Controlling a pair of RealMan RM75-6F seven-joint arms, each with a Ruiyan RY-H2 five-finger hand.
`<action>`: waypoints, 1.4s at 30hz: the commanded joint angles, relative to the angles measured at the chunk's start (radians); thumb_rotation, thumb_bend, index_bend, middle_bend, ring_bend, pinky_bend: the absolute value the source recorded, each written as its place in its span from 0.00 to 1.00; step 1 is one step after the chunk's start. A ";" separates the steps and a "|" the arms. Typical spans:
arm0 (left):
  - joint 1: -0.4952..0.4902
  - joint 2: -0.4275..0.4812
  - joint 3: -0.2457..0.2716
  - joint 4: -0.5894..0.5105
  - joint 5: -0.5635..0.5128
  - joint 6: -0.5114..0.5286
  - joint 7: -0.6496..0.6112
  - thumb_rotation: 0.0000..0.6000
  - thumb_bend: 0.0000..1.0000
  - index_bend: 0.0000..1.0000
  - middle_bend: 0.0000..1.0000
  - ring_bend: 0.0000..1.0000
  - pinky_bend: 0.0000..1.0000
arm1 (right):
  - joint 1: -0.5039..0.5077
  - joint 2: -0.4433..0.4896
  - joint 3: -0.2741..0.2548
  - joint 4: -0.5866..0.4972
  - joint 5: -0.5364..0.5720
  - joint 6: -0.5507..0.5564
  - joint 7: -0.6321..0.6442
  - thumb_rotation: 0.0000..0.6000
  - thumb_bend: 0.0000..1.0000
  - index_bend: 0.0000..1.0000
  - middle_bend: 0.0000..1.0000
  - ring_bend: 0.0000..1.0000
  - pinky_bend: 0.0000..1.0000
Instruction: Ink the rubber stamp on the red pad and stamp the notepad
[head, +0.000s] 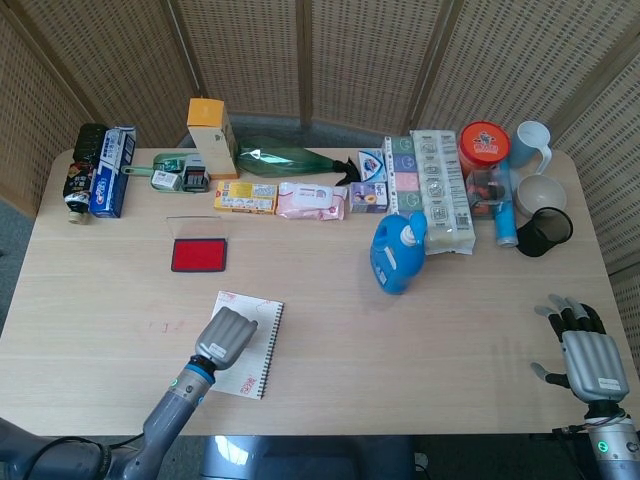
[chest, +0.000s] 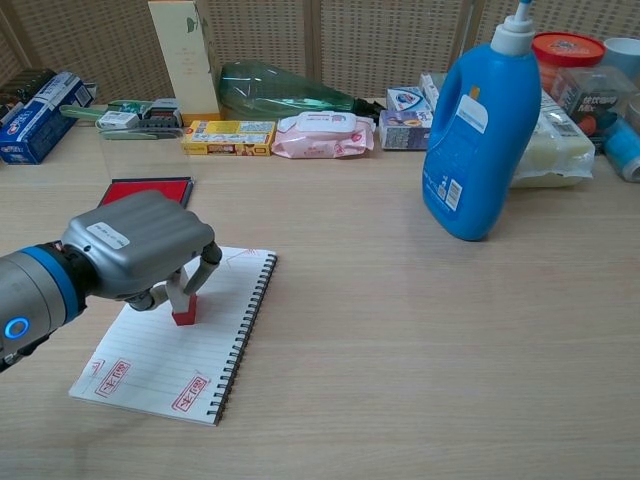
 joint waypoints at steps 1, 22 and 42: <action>0.001 0.010 -0.002 -0.019 0.011 0.009 -0.001 1.00 0.36 0.67 1.00 1.00 1.00 | 0.000 0.000 0.000 0.000 0.000 -0.001 -0.001 1.00 0.06 0.21 0.12 0.11 0.08; 0.034 0.263 -0.075 -0.289 0.122 0.159 -0.024 1.00 0.36 0.68 1.00 1.00 1.00 | 0.000 -0.004 -0.003 -0.002 0.000 -0.002 -0.012 1.00 0.06 0.21 0.12 0.11 0.08; 0.141 0.394 -0.086 0.051 0.008 0.027 -0.420 1.00 0.35 0.68 1.00 1.00 1.00 | 0.001 -0.016 -0.009 -0.009 -0.003 -0.004 -0.037 1.00 0.06 0.21 0.12 0.11 0.08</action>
